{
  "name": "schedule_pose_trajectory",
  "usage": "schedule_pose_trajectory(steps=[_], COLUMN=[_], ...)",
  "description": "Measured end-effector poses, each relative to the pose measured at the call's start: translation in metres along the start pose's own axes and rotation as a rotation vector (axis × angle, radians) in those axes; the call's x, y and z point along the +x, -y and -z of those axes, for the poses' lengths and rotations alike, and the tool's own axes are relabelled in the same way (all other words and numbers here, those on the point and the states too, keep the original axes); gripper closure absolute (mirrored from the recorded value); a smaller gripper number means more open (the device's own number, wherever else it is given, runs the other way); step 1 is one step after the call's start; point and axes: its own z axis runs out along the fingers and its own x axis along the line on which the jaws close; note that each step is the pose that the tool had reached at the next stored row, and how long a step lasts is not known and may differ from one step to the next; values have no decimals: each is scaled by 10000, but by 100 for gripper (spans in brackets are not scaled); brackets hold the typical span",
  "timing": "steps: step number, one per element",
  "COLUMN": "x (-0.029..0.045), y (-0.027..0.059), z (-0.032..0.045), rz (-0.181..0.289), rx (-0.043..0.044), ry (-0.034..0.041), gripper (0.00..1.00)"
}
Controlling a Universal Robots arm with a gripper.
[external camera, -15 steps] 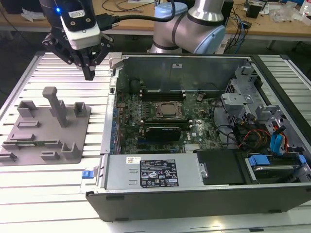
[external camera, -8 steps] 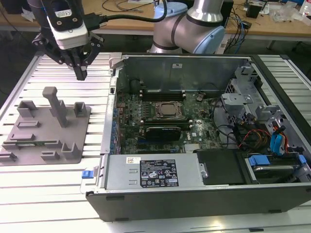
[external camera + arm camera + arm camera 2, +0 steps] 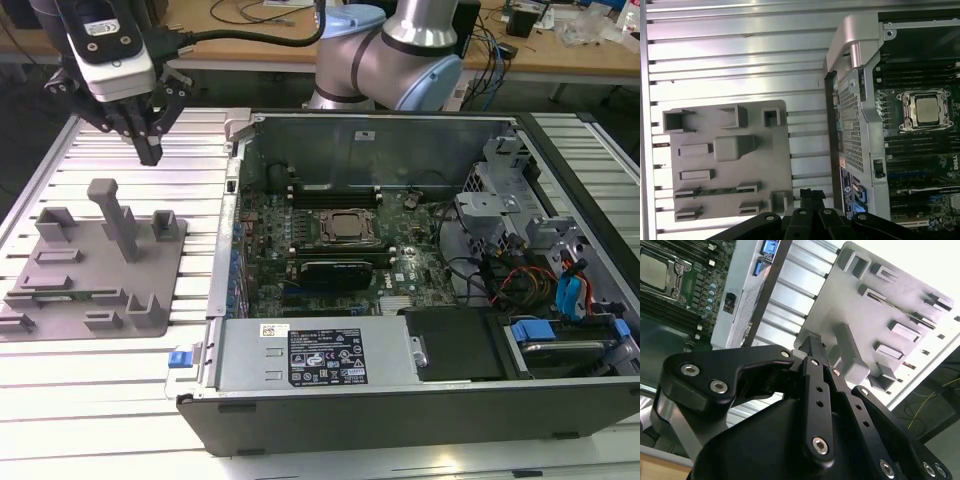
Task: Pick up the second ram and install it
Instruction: 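Reach for the second ram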
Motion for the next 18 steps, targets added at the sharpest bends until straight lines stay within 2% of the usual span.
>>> schedule_pose_trajectory(steps=[5, 7, 18], x=[172, 262, 563], y=[13, 20, 42], z=[5, 7, 8], rz=[0, 1, 0], rx=[0, 0, 1], ry=[0, 0, 0], gripper=[92, 92, 92])
